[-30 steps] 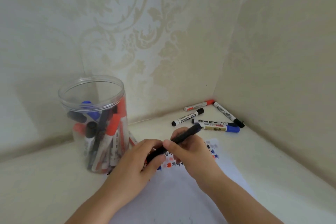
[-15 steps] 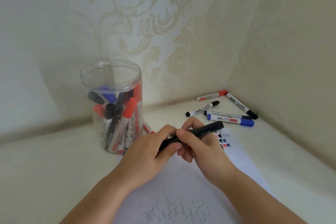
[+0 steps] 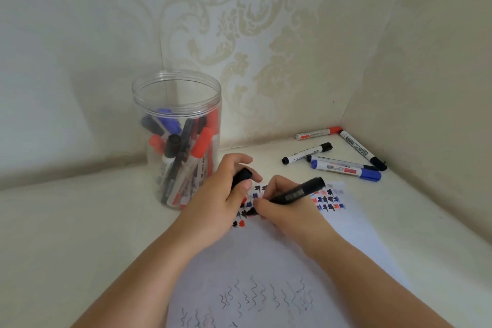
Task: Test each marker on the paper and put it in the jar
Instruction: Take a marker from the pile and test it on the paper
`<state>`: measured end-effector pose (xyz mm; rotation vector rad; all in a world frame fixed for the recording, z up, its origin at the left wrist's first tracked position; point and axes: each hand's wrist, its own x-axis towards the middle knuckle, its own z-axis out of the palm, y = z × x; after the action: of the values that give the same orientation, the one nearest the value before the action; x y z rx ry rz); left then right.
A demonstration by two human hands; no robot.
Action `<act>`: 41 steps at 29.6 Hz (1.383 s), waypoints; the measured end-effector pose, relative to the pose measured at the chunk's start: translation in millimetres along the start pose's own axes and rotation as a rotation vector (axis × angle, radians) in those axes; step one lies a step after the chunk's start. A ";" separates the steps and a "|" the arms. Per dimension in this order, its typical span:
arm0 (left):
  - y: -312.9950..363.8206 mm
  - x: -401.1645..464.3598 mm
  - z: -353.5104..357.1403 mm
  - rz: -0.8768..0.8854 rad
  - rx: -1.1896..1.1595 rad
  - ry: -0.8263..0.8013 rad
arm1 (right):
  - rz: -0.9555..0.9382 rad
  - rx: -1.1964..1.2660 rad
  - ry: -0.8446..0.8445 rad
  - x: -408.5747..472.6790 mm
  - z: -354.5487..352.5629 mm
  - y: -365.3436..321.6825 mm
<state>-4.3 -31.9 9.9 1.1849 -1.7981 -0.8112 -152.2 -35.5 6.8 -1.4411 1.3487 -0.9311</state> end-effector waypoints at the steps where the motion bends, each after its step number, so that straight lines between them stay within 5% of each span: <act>1: -1.4 0.1 0.2 0.001 0.014 0.012 | -0.029 -0.012 0.034 0.9 2.4 3.4; 25: -6.7 -0.1 3.0 0.010 0.120 0.045 | -0.244 -0.103 0.054 4.6 7.8 16.5; 41: -8.4 -0.9 3.7 0.036 0.151 0.050 | -0.145 0.027 0.048 2.4 3.2 14.1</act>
<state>-4.0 -33.7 0.9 1.2537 -1.8604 -0.6285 -152.9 -37.1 -7.7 -1.5194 1.2746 -1.0801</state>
